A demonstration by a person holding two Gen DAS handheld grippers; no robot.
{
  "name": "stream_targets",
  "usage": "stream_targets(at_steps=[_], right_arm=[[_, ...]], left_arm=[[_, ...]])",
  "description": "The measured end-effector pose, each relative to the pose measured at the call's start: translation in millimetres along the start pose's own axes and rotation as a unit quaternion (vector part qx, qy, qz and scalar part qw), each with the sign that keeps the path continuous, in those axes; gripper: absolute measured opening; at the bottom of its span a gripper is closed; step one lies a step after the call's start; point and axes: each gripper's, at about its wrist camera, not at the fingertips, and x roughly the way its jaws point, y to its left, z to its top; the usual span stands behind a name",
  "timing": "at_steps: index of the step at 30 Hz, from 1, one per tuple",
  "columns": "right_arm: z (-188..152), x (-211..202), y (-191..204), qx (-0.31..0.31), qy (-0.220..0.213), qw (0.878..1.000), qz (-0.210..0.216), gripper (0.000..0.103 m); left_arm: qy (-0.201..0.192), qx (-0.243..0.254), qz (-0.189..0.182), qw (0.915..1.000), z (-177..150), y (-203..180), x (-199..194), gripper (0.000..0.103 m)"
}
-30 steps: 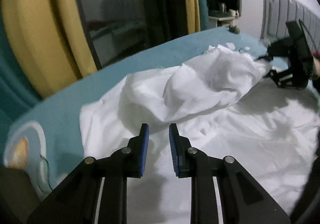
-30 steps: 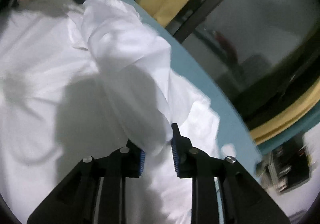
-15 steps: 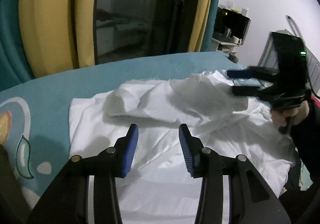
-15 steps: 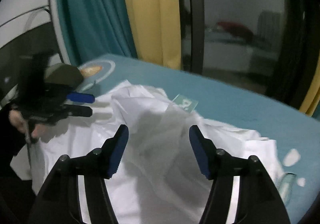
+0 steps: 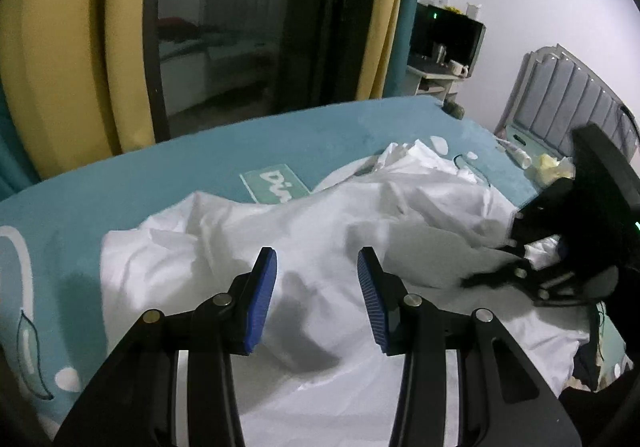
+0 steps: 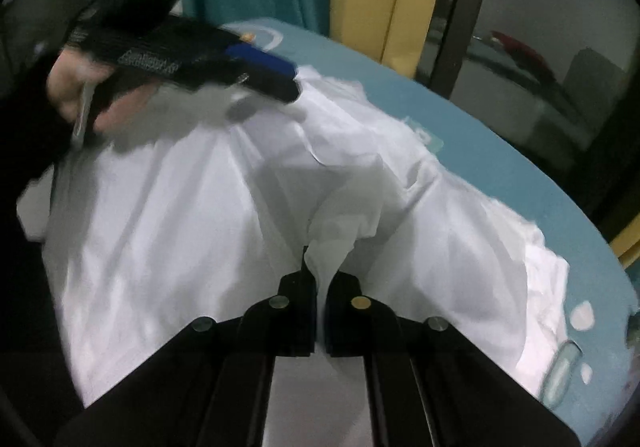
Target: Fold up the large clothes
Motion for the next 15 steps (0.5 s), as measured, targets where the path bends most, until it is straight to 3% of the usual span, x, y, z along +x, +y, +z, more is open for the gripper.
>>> stream_targets(at_steps=[4, 6, 9, 12, 15], right_arm=[[-28, 1, 12, 0.000, 0.052, 0.998, 0.021, 0.006], [-38, 3, 16, 0.008, 0.072, 0.997, 0.024, 0.009], [-42, -16, 13, 0.036, 0.045, 0.995, 0.077, 0.011], [-36, -39, 2, 0.070, -0.004, 0.991, 0.118, 0.015], [-24, -51, -8, 0.089, -0.052, 0.986, 0.131, 0.035]], left_arm=[[0.026, 0.019, -0.022, 0.9992, -8, -14, 17, 0.044], [0.046, 0.037, -0.009, 0.9982, -16, -17, 27, 0.044], [0.068, 0.035, 0.017, 0.9969, -23, -14, 36, 0.044], [0.054, 0.020, 0.013, 0.9983, -21, -11, 24, 0.045], [0.040, 0.023, 0.015, 0.9988, -18, -13, 13, 0.045]])
